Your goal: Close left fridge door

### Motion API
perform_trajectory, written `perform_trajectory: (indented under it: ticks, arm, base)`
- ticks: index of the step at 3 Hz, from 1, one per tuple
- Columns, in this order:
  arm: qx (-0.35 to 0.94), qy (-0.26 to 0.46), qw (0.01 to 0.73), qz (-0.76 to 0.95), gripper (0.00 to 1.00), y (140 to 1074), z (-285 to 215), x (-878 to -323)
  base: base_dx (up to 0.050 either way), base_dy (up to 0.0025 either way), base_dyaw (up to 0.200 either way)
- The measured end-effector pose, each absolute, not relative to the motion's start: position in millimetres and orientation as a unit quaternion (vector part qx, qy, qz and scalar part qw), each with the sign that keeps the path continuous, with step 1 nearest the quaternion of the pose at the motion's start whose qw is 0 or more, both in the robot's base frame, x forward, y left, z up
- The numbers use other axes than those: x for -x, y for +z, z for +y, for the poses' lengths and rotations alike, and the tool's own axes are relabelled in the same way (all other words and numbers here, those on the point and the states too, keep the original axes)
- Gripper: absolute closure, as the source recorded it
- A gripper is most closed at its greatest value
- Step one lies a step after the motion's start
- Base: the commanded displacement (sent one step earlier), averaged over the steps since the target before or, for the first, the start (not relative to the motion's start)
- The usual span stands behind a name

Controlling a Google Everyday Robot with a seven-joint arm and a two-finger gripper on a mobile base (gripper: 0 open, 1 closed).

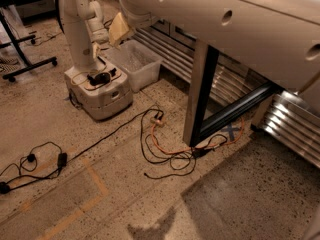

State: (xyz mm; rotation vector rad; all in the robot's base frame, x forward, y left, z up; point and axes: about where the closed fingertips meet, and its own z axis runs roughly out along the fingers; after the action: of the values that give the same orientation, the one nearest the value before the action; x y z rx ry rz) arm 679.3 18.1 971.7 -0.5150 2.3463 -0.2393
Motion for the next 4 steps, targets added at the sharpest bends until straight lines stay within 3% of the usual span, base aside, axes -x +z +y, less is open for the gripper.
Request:
perform_trajectory:
  ticks: [2,4]
  arm:
    - [0.169,-0.085,0.375,0.908,0.00,972,4,-721]
    - [0.160,-0.093,0.377,0.908,0.00,972,1,-730]
  base:
    - [0.000,0.00000,0.000]
    - [0.000,0.00000,0.000]
